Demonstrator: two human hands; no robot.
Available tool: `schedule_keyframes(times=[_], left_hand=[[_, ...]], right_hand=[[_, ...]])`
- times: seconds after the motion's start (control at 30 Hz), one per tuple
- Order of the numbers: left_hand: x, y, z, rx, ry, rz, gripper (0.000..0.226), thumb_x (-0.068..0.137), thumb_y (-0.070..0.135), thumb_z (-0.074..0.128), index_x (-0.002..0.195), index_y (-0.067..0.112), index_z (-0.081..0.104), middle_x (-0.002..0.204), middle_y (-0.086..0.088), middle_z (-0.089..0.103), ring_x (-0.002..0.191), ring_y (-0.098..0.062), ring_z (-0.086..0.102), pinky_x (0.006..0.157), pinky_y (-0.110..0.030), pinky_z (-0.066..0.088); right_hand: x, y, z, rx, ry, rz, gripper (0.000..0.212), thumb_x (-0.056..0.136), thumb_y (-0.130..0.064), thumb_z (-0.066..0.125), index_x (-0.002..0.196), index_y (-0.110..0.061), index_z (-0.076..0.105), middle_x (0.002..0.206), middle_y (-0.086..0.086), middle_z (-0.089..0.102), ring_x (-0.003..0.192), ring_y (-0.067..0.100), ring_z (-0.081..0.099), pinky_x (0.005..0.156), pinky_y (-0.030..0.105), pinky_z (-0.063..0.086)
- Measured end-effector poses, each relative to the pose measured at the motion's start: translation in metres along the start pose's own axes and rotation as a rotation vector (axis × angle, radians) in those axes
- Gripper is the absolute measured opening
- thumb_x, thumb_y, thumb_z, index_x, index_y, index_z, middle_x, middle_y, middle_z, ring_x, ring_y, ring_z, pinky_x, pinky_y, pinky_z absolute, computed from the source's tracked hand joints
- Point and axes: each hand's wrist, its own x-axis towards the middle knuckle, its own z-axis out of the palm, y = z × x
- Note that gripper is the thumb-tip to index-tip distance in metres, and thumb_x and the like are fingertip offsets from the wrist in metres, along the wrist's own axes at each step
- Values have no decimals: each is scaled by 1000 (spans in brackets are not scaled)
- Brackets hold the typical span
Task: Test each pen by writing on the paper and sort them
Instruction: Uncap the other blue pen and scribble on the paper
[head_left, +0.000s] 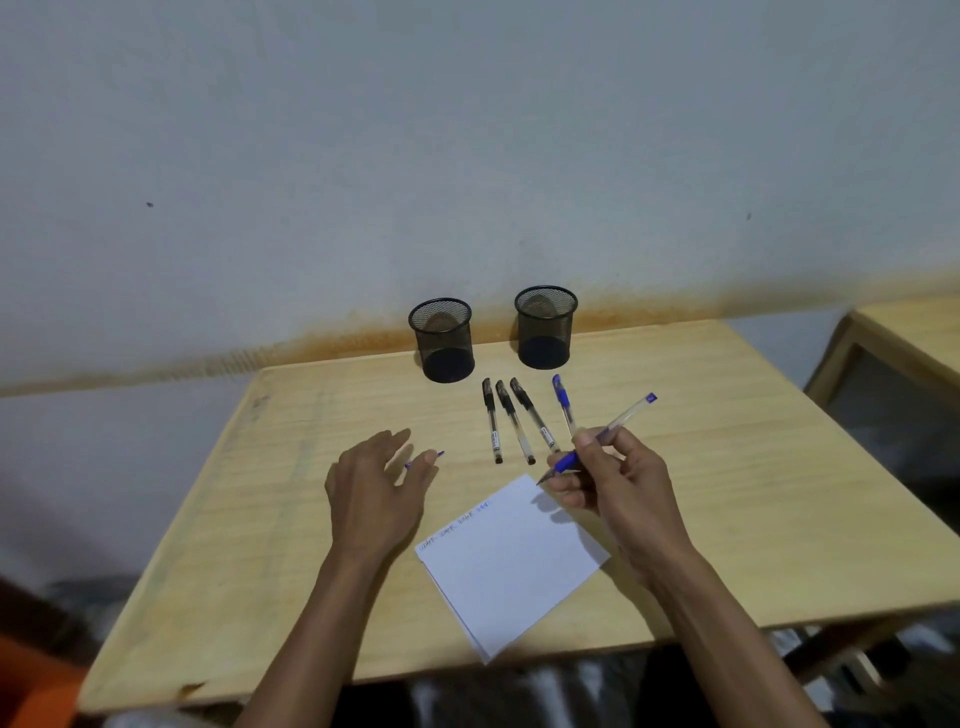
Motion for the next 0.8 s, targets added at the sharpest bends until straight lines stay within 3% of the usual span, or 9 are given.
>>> schedule_keyframes(times=[0.07, 0.13, 0.23, 0.33, 0.5, 0.63, 0.8], left_hand=[[-19, 5, -2, -170, -14, 60, 33, 84, 31, 76, 116, 23, 71, 116, 17, 61, 117, -7, 58, 90, -15, 47], [-35, 3, 2, -248, -128, 118, 32, 83, 28, 78, 115, 25, 72, 118, 14, 63, 109, 4, 60, 86, -9, 47], [-42, -13, 12, -36, -254, 255, 34, 85, 46, 68, 116, 33, 72, 125, 12, 66, 117, -2, 57, 100, -32, 48], [-41, -23, 20, 144, -293, 355, 38, 88, 55, 54, 114, 35, 72, 126, 9, 67, 120, -12, 56, 100, -43, 45], [-40, -25, 22, 251, -313, 386, 42, 91, 57, 46, 123, 37, 67, 138, 11, 58, 134, -11, 45, 112, -45, 33], [-40, -27, 23, 258, -336, 404, 46, 92, 57, 40, 126, 37, 64, 141, 9, 56, 137, -13, 42, 115, -47, 28], [-40, -27, 26, 252, -312, 396, 48, 88, 57, 39, 124, 38, 66, 139, 9, 58, 136, -13, 44, 116, -45, 27]], right_hand=[[1, 2, 5, 28, -22, -1, 14, 103, -22, 57, 103, -8, 58, 87, 17, 78, 73, 26, 76, 68, 35, 62], [2, 8, 12, -17, -41, -28, 12, 98, -10, 65, 102, -8, 55, 85, 15, 78, 76, 27, 78, 69, 33, 63], [6, 18, 22, -189, -115, -71, 15, 86, 2, 76, 94, -4, 64, 77, 4, 77, 75, 16, 77, 68, 23, 60], [10, 24, 26, -380, -181, -89, 12, 80, -1, 80, 84, -10, 73, 77, 3, 76, 70, 8, 71, 63, 20, 57], [25, 28, 28, -475, -241, -88, 11, 75, 1, 78, 79, -6, 71, 72, 13, 74, 69, 35, 73, 62, 51, 63], [35, 35, 28, -507, -262, -103, 12, 70, 2, 76, 71, 0, 65, 66, 21, 69, 59, 39, 68, 54, 59, 59], [40, 44, 26, -501, -253, -112, 17, 69, 0, 80, 66, -2, 63, 66, 22, 68, 62, 43, 68, 54, 61, 58]])
